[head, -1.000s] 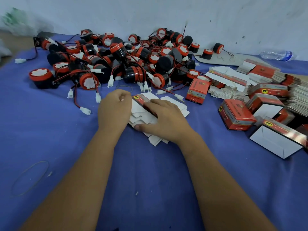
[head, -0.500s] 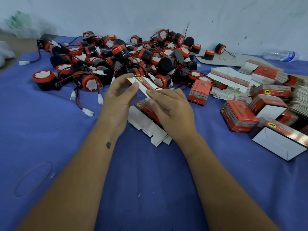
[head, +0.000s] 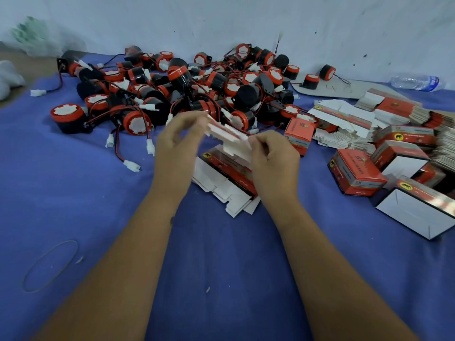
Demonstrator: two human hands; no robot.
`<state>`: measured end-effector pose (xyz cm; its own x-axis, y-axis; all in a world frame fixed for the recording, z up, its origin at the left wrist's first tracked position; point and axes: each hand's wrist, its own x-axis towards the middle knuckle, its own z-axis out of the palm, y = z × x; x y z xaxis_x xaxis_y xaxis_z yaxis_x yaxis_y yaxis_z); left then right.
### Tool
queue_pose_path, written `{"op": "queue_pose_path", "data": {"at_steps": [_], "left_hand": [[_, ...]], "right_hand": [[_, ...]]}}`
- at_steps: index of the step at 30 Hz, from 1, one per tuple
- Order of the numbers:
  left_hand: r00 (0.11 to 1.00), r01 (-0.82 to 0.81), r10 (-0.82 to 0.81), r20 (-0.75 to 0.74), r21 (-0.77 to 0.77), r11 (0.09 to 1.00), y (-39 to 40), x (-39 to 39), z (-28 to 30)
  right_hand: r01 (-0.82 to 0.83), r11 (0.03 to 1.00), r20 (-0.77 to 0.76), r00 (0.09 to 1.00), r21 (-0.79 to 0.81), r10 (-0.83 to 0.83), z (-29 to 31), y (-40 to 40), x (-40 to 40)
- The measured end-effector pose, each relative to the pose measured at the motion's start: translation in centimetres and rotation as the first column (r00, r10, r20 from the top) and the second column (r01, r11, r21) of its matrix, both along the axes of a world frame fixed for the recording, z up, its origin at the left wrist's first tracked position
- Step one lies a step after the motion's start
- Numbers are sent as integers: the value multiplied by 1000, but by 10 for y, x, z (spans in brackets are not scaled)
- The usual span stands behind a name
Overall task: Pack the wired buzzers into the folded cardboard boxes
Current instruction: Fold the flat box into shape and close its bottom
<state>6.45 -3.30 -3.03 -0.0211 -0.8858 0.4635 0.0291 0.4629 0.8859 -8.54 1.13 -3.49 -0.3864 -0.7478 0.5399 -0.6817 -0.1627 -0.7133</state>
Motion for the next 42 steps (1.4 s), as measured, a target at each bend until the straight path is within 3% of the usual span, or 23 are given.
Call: {"op": "queue_pose_path", "data": {"at_steps": [2, 4, 6, 8, 10, 12, 14, 17, 20, 23, 29, 34, 37, 39, 42], "left_hand": [[928, 3, 120, 352, -329, 944, 4, -1, -3], [828, 54, 248, 502, -512, 857, 6, -4, -4], [777, 79, 317, 543, -585, 807, 4, -6, -5], [765, 90, 340, 547, -613, 785, 3, -10, -6], [796, 84, 323, 512, -622, 779, 5, -12, -5], [841, 61, 303, 449, -634, 771, 6, -12, -3], [873, 11, 302, 382, -635, 772, 8, -11, -2], [891, -63, 318, 323, -606, 793, 11, -10, 0], [922, -124, 292, 254, -522, 844, 13, -12, 4], [967, -119, 192, 167, -371, 921, 15, -14, 9], [998, 47, -45, 32, -58, 997, 13, -15, 10], [960, 202, -176, -219, 104, 974, 6, -26, 4], [907, 330, -261, -332, 173, 928, 1, -30, 1], [880, 402, -324, -348, 180, 898, 0, -33, 0], [875, 422, -336, -349, 211, 882, 0, -35, -2]], "right_hand": [[67, 995, 90, 994, -72, -61, 2, 1, -3], [137, 982, 227, 968, -132, -105, 6, 2, -5], [226, 961, 407, 902, -160, -144, 11, 1, -7], [268, 949, 633, 767, -167, -105, 15, -1, -9], [227, 958, 817, 576, -178, 15, 17, -2, -8], [175, 965, 876, 475, -194, 90, 18, -2, -5], [135, 969, 862, 493, -209, 118, 19, -1, 0], [46, 961, 771, 608, -273, 190, 23, 4, 7], [-196, 931, 588, 730, -308, 348, 23, 8, 11], [-371, 901, 554, 712, -226, 432, 21, 7, 13], [-246, 967, 621, 747, -70, 235, 12, -1, 11], [-201, 973, 572, 787, -114, 230, 8, -5, 13], [-219, 973, 665, 716, -74, 212, 6, -10, 12], [-242, 969, 723, 661, -50, 203, 6, -12, 12], [-213, 977, 746, 647, -21, 157, 6, -14, 11]]}}
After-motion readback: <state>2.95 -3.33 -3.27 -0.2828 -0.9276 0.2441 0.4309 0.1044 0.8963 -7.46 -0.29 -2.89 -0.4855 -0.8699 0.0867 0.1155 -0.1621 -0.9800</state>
